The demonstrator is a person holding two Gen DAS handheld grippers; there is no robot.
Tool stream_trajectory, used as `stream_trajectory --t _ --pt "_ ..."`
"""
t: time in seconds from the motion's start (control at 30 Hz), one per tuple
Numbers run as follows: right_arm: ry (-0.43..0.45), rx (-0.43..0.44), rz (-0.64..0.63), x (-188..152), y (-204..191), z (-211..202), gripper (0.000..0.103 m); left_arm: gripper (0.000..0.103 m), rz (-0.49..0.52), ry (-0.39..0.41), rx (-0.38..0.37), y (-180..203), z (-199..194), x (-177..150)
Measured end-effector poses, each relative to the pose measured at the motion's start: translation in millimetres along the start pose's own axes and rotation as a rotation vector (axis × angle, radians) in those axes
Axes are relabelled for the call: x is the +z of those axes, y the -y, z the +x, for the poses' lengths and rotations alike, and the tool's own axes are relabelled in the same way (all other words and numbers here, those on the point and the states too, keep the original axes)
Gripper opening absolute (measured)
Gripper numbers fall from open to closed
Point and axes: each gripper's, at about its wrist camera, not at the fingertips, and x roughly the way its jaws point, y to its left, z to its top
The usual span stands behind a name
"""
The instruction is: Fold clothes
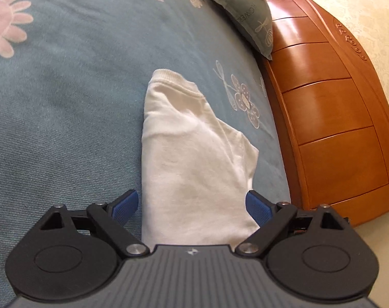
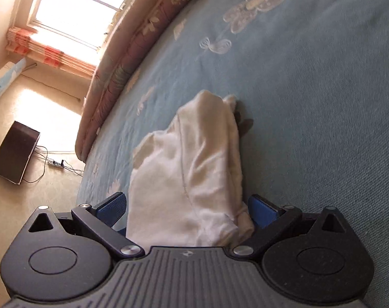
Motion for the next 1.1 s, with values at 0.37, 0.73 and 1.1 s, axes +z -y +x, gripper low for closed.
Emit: stream_trajectory --t 0.37,0.73,1.1 --pt "-0.027 0.043 -0.016 36.7 -10.4 42.8 0.103 0.096 0.011 -0.056 -0.084 2.5 35.2 29.8" --pt "-0.126 0.072 -0.020 15.3 -6.8 27.0 0.103 0.097 -0.004 -0.132 -0.107 -4.8 18.4 9.3" --pt "-0.138 0.070 0.013 27.8 -12.6 43.7 0.103 0.101 0.012 -0.150 -0.099 6.7 32.2 17.6"
